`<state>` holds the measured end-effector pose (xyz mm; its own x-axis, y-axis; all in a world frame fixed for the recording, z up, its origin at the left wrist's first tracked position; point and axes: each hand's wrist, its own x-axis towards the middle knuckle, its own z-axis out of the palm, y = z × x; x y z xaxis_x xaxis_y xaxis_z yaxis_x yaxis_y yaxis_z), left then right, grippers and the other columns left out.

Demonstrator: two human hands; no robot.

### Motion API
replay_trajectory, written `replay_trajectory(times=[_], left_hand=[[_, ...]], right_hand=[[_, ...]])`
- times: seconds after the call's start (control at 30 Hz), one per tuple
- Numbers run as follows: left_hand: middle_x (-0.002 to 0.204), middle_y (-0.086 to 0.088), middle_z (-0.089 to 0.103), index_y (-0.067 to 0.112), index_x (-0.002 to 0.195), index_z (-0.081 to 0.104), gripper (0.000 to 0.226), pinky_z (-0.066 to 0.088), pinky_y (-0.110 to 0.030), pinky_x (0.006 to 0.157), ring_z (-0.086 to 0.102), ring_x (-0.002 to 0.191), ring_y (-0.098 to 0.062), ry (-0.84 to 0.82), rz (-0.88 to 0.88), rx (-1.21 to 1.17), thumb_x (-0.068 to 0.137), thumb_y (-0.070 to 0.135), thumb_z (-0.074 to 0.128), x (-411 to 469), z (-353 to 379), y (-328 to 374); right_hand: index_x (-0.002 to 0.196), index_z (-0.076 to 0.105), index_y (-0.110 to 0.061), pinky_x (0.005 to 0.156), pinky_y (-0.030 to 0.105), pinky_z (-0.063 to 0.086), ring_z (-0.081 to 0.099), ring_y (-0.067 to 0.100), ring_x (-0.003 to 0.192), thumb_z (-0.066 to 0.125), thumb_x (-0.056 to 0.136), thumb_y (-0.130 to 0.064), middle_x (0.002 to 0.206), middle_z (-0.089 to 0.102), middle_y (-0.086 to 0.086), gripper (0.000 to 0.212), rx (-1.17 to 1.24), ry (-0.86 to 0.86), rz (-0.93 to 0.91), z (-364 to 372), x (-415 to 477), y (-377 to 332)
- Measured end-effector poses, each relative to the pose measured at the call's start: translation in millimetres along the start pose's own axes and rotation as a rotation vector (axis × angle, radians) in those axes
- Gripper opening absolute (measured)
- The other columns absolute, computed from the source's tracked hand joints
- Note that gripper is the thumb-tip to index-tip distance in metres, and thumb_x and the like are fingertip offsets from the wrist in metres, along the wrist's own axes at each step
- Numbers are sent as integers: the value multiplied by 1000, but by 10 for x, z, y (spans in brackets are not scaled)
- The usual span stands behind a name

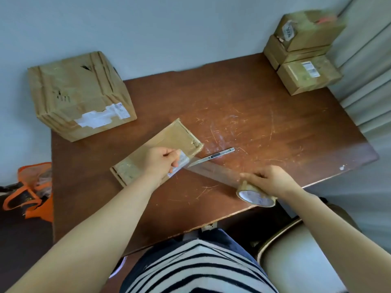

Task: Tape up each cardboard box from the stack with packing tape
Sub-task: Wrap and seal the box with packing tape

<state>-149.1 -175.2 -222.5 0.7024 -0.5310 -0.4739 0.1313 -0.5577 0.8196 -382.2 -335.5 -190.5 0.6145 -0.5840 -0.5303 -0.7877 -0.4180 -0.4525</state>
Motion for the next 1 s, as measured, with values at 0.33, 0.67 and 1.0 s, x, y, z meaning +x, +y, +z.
replay_trajectory(times=[0.33,0.67,1.0], left_hand=[[64,-6,64,7,80,69,13,37,-26,41,55,60,-28,102,-151,-99,91,12,64,-315,602,-311],[80,-10,66,5,87,65,6,56,-16,58,67,69,-18,348,-387,-461,92,7,62,-537,627,-477],[81,-13,64,-2,93,64,9,58,-19,60,66,71,-19,334,-402,-515,92,6,62,-492,445,-617]], right_hand=[[69,62,-13,52,25,37,54,13,60,65,79,-60,63,57,-5,48,-272,-50,192,-412,183,668],[122,50,-14,91,34,35,54,25,112,45,96,-25,123,55,7,29,-830,156,7,100,472,-68],[144,-10,-7,117,36,4,-17,23,141,-21,77,-70,149,-26,8,93,-532,-103,-253,1200,-83,78]])
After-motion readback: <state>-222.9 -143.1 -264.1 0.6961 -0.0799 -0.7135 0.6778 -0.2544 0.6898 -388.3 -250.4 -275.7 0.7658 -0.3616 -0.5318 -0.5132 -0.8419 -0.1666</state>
